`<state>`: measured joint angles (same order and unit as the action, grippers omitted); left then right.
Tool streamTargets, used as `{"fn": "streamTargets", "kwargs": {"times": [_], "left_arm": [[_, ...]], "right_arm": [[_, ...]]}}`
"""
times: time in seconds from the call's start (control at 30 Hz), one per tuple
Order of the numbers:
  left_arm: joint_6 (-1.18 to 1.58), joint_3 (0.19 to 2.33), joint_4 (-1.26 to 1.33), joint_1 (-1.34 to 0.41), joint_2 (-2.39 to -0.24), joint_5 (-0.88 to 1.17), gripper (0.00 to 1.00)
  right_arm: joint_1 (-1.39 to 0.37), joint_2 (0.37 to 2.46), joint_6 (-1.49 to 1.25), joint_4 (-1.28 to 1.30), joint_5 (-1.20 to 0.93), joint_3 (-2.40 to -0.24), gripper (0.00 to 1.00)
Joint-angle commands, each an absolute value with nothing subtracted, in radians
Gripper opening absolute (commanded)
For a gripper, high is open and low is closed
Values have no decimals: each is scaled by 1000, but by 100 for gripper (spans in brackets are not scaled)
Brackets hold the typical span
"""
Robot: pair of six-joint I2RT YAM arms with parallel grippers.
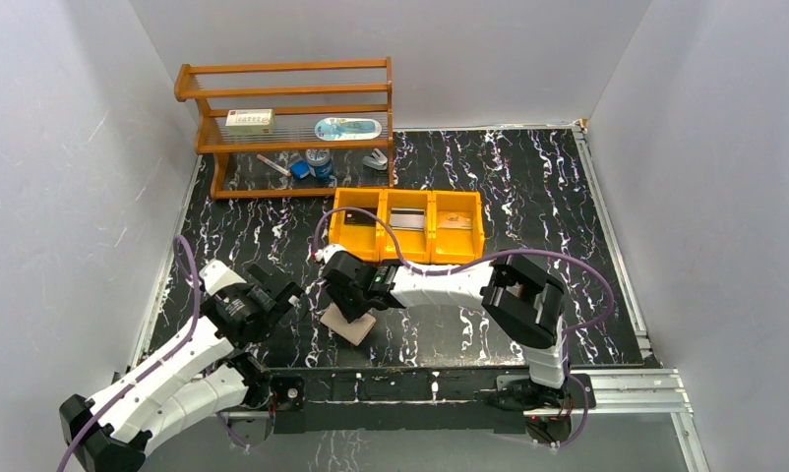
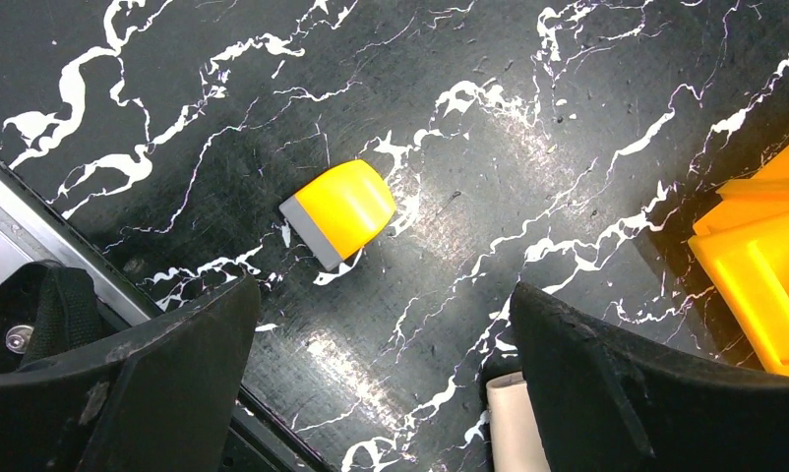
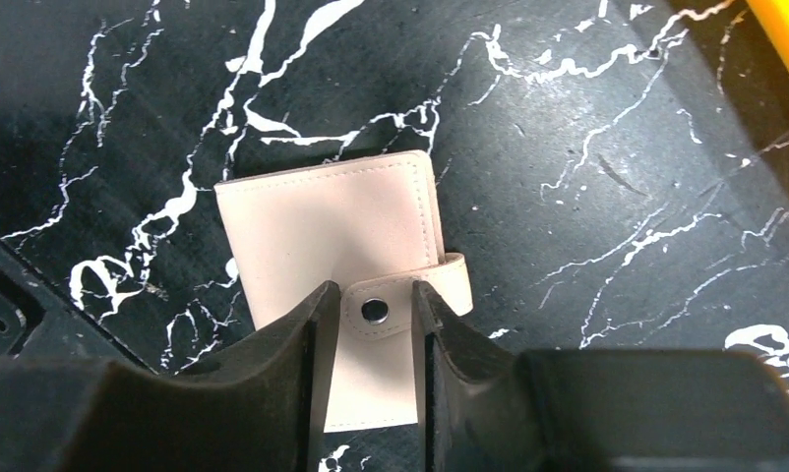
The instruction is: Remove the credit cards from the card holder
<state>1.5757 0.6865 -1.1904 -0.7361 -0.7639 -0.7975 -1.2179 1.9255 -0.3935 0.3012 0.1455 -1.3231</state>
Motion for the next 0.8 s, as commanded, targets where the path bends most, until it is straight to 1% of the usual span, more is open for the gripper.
{"fn": "streamTargets", "kwargs": {"times": [0.0,0.17,0.27,0.3,0.37,0.47,0.53,0.63,0.77], "left_arm": [[1554,717,-1198,-734,-753,-853,98],[1476,709,-1129,-733,-753,-834,98],[1406,701,-1066,-734,-759,-809,98],[1373,697,-1026,-734,-762,-798,98],[1300,691,-961,-733,-767,-768,98],[1136,670,-828,-733,-779,-693,98],[1034,653,-734,-734,-794,-613,98],[943,626,-618,-733,-820,-477,98],[904,585,-490,-733,-865,-282,98]], "right_arm": [[-1220,1923,-423,368,256,-1305,38],[-1220,1897,-450,376,333,-1263,28],[-1220,1884,-481,383,361,-1250,18],[-1220,1876,-497,376,365,-1243,15],[-1219,1852,-530,359,375,-1225,14],[-1214,1808,-592,322,377,-1192,5],[-1201,1780,-639,294,344,-1165,2],[-1157,1731,-720,232,258,-1100,2],[-1051,1627,-857,72,66,-943,0]]}}
